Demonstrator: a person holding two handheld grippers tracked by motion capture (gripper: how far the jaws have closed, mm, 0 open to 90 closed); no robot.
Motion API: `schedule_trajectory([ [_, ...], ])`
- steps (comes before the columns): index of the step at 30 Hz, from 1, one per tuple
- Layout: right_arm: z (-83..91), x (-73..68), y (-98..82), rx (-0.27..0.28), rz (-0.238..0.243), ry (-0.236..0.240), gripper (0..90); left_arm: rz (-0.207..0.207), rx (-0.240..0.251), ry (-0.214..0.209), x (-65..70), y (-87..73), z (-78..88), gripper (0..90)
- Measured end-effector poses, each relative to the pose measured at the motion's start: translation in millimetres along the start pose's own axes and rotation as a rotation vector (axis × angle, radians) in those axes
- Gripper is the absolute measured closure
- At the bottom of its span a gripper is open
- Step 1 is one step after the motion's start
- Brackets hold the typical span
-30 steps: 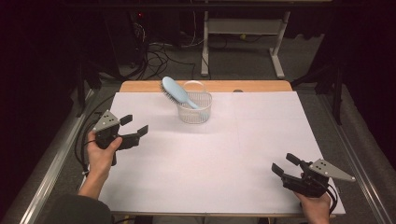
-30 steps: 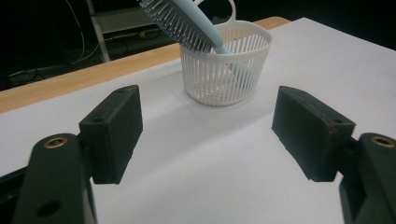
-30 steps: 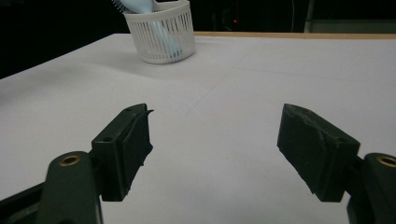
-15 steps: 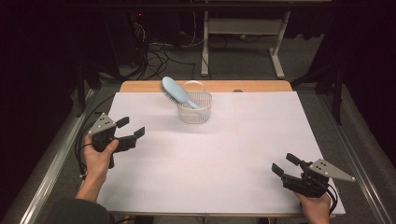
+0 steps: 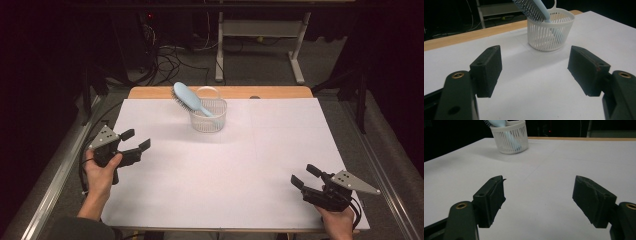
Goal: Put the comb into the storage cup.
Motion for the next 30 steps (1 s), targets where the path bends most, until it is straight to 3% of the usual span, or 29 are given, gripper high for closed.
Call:
schedule_trajectory([
  [30,0.3,-0.2,-0.1,0.0,-0.001,-0.002,26.2,0.033,0.002,0.006,-1.3,-16.2,11.4,26.6],
])
Point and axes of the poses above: each handheld gripper's, and its own axes: z roughly backward along the jaws, y roughly out of its top, x roughly to its right, the point moved 5 cm from there along -z, roughly forward along the jaws, and after that the axes turned 9 degrees about x, right-handed, at the moved point
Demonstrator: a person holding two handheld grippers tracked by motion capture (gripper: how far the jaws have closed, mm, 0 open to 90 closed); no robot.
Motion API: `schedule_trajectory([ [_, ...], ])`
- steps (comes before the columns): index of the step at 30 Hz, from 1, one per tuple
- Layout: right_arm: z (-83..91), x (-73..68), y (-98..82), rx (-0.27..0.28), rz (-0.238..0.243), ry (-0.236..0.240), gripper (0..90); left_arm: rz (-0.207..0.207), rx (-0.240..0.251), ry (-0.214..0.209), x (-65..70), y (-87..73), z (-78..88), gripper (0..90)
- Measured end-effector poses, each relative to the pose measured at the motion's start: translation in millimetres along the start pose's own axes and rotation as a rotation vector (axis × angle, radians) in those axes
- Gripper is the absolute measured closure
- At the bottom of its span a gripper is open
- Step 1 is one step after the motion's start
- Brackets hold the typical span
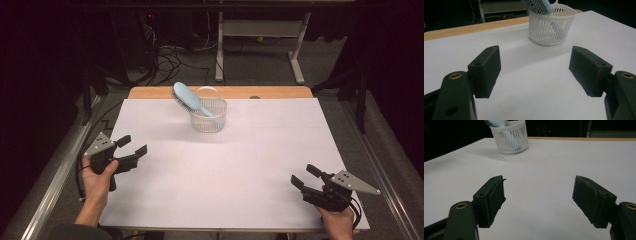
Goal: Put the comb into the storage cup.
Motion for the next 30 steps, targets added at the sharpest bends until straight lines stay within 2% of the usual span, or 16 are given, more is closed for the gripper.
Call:
schedule_trajectory([
  [30,0.1,-0.1,0.0,0.0,-0.001,-0.001,26.2,0.016,-0.009,0.006,4.3,-20.1,9.3,24.2],
])
Point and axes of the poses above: each handheld gripper's, and its own axes: z roughly backward along the jaws, y roughly out of its top, x roughly to its right, the point moved 5 cm from there along -z, roughly forward along the jaws, and after that the axes turned 9 degrees about x, right-handed, at the moved point
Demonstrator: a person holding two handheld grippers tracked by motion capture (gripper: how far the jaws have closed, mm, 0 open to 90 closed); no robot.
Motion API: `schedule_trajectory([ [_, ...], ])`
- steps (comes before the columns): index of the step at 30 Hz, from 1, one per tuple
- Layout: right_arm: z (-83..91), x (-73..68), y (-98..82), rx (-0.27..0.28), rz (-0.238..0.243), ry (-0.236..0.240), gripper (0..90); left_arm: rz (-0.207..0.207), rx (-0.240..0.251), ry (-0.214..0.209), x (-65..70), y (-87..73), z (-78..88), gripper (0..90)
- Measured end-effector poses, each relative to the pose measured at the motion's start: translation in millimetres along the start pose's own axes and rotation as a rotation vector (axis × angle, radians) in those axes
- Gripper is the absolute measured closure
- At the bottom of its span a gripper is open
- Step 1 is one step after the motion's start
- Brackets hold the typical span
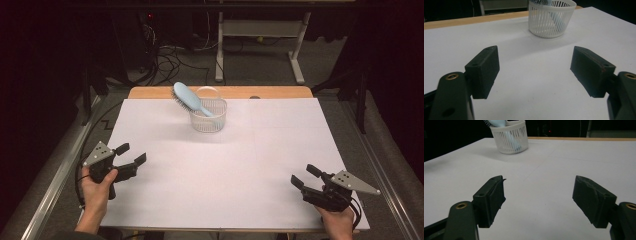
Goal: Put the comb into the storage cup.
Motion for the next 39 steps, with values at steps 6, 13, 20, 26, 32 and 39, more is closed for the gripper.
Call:
schedule_trajectory([
  [6,0.0,0.0,0.0,0.0,0.0,0.0,26.2,0.005,0.0,0.002,0.6,-3.0,0.5,24.0],
  [13,0.0,-0.1,-0.1,-0.001,0.0,0.001,26.2,0.006,-0.005,0.006,0.8,-7.3,1.5,22.1],
  [20,0.0,-0.3,-0.1,-0.001,-0.001,0.001,26.2,0.006,-0.013,0.006,1.6,-11.4,1.6,21.8],
  [26,0.0,-0.3,-0.2,-0.002,-0.001,0.002,26.2,0.015,-0.016,0.011,0.6,-14.5,2.3,21.4],
  [32,-0.1,-0.4,-0.3,-0.004,-0.002,0.002,26.2,0.013,-0.021,0.02,-0.9,-16.5,3.6,20.7],
  [39,-0.2,-0.4,-0.2,-0.004,0.0,0.0,26.2,-0.009,-0.048,0.034,-2.9,-21.5,4.2,20.4],
])
Point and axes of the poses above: each handheld gripper's, and its own axes: z roughly backward along the jaws, y roughly out of its top, x roughly to its right, the point moved 5 cm from there along -z, roughly forward along the jaws, and after that the axes turned 9 degrees about x, right-handed, at the moved point
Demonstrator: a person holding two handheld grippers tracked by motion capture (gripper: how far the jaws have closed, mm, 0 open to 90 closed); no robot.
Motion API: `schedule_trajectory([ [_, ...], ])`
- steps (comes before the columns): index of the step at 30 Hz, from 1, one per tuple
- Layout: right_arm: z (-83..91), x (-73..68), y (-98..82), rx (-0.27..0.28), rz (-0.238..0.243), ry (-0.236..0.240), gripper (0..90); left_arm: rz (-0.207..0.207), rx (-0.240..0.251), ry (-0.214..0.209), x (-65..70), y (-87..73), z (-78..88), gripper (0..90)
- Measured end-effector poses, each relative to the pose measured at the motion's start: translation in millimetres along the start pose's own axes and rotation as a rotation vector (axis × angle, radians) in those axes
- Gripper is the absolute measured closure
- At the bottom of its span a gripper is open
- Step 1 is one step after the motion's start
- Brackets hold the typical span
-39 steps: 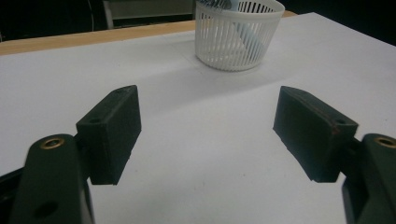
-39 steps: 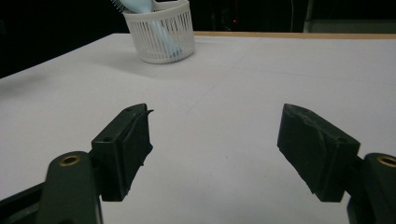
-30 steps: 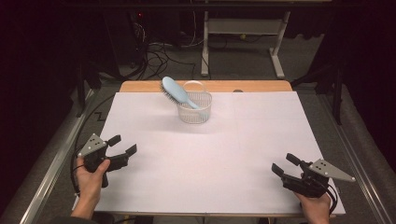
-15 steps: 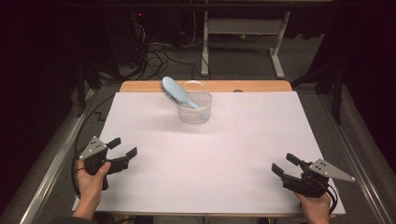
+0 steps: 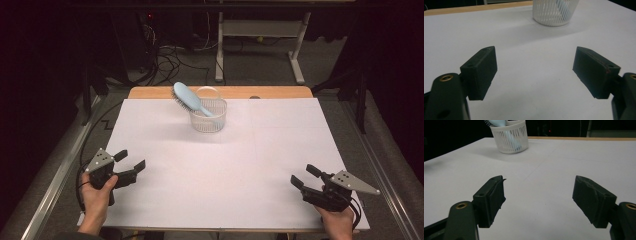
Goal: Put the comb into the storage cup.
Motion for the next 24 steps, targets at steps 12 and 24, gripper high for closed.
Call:
schedule_trajectory([
  [12,-0.1,0.5,-0.1,0.001,-0.002,-0.001,26.2,0.009,-0.016,0.01,-3.7,-5.8,0.1,19.7],
  [24,0.1,0.8,0.0,0.002,-0.002,-0.002,26.2,0.047,-0.009,0.031,-12.5,-15.3,4.5,19.0],
])
Point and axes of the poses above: each handheld gripper's, and its own axes: z roughly backward along the jaws, y roughly out of its top, x roughly to its right, the point moved 5 cm from there along -z, roughly forward along the jaws, and after that the axes turned 9 degrees about x, right-handed, at the moved point
